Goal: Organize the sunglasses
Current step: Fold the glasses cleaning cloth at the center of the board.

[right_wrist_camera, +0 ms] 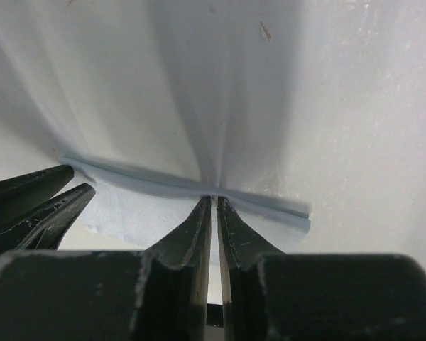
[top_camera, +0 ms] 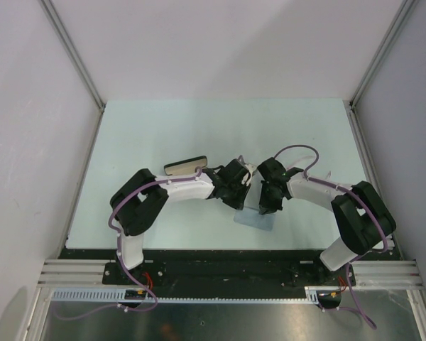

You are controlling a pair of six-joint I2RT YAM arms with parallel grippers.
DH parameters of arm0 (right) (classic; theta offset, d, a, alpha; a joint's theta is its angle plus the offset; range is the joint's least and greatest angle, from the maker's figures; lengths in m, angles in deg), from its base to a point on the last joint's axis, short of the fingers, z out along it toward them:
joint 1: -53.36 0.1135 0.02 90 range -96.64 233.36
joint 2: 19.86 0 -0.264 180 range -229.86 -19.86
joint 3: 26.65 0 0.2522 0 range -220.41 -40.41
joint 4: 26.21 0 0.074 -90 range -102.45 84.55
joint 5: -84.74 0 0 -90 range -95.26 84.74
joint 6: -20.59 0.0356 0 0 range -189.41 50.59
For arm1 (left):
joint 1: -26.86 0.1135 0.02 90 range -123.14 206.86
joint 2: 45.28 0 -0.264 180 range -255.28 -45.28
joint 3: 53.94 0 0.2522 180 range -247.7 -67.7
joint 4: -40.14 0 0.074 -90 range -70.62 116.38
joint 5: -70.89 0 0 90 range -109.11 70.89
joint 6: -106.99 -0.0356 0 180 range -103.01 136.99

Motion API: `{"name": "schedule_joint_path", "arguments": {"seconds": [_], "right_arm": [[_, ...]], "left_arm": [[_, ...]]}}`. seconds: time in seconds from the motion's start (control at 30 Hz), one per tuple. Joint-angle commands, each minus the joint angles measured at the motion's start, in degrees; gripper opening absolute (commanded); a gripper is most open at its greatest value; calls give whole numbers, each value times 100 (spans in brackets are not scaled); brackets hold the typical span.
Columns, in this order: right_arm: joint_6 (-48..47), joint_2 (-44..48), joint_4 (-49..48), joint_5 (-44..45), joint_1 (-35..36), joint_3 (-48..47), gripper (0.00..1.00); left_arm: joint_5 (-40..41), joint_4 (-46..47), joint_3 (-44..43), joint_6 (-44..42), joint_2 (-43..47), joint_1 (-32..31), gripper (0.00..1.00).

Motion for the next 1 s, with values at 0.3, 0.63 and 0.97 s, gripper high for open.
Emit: {"name": "schedule_joint_path", "arguments": {"seconds": [0.3,0.63,0.97], "right_arm": [[-61,158,339,357,-105,-150,13],[-158,456,646,569,-219,-107,14],[-219,650,690,586,-377,166,14]], "left_arm": [[438,-4,42,328,-186,24,23],[474,-101,15,372,-265,24,22],[456,-110,-3,363,-266,24,21]]}}
